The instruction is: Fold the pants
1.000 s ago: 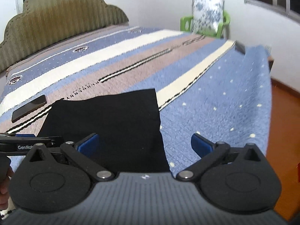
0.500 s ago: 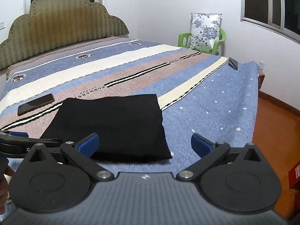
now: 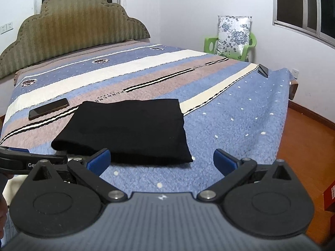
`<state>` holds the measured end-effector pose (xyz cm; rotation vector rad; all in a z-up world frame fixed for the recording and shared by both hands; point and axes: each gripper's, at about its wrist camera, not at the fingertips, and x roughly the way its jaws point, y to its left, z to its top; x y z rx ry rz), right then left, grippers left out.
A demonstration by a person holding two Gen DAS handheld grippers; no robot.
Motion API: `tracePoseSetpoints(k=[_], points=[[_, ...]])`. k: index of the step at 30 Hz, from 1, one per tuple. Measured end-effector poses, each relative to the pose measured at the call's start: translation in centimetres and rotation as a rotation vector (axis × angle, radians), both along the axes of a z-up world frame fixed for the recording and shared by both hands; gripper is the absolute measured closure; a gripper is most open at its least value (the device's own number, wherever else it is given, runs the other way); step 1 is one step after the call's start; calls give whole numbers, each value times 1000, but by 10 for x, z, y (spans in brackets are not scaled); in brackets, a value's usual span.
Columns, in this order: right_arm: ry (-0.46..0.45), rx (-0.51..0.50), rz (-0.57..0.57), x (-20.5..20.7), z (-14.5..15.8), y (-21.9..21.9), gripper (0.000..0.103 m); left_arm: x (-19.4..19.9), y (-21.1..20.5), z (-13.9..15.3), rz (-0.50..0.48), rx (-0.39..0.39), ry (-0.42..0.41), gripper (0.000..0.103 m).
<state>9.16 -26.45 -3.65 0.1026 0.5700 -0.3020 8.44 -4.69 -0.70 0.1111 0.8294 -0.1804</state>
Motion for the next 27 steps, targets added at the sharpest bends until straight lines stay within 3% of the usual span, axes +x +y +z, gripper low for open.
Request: tracePoseSetpoints(k=[6, 17, 27], points=[[-7, -12, 13, -10, -1, 7, 0, -14, 0, -3, 15, 52, -15, 6], [-2, 13, 10, -20, -6, 8, 0, -30, 5, -7, 32, 52, -17, 6], [5, -27, 38, -23, -6, 18, 0, -32, 9, -2, 60, 46, -32, 6]])
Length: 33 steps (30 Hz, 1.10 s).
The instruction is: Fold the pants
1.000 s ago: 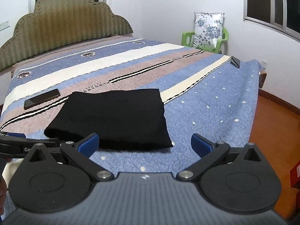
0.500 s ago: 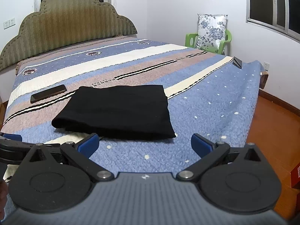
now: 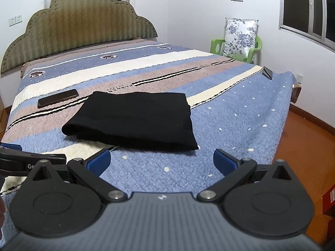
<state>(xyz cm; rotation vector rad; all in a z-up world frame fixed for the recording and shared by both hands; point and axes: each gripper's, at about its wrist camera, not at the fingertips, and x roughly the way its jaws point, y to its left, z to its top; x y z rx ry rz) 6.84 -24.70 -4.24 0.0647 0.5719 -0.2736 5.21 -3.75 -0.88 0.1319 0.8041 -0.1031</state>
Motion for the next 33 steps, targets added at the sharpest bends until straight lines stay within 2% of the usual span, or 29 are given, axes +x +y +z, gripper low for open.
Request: tracePoseSetpoints(k=[33], points=[[-4, 8, -11, -1, -1, -7, 0, -2, -13, -7, -42, 42, 5, 6]])
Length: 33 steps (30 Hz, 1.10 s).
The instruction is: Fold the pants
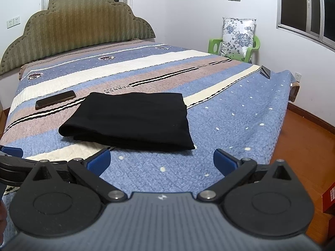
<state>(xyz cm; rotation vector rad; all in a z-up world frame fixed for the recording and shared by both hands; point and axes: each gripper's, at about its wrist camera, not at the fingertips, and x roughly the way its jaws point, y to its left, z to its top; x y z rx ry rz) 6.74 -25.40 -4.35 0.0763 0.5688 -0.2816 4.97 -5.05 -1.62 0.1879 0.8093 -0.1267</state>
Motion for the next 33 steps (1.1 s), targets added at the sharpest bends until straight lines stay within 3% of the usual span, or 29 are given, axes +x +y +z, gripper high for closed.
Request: tracePoseSetpoints(k=[25, 33], points=[[12, 2, 5, 3, -5, 1, 0, 3, 1, -6, 5, -11, 24, 6], [15, 3, 5, 3, -6, 1, 0, -1, -2, -6, -4, 11, -10, 6]])
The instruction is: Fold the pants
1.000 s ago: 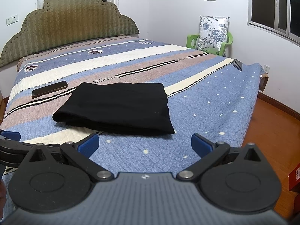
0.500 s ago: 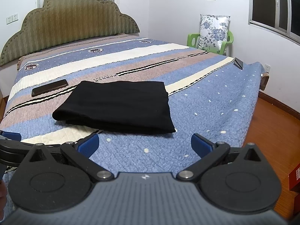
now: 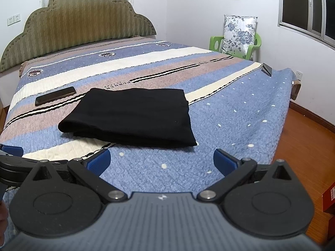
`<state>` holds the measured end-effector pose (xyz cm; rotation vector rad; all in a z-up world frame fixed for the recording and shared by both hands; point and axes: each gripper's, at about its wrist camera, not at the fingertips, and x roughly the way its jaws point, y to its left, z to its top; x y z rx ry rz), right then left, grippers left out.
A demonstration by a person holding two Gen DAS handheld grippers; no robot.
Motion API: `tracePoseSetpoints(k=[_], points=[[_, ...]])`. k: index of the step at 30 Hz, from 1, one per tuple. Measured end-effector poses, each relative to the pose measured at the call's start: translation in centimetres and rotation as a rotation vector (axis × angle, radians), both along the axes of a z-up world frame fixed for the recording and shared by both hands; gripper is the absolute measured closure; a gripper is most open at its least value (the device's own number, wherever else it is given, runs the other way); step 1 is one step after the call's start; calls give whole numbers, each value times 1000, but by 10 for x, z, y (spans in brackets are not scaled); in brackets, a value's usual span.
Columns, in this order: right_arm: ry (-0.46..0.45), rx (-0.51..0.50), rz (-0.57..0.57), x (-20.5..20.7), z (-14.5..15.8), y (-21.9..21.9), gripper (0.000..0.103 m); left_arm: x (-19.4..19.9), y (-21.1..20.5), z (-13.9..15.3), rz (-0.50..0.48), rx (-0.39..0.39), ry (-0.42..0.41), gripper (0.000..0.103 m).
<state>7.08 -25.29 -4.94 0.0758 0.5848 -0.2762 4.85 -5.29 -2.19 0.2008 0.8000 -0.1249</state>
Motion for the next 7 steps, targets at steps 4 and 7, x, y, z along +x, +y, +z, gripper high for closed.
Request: tracePoseSetpoints(k=[4, 7], points=[[2, -1, 0, 0, -2, 0, 0, -3, -4, 2, -12, 29, -31, 6], [3, 0, -1, 0, -2, 0, 0, -1, -3, 3, -19, 6, -7, 6]])
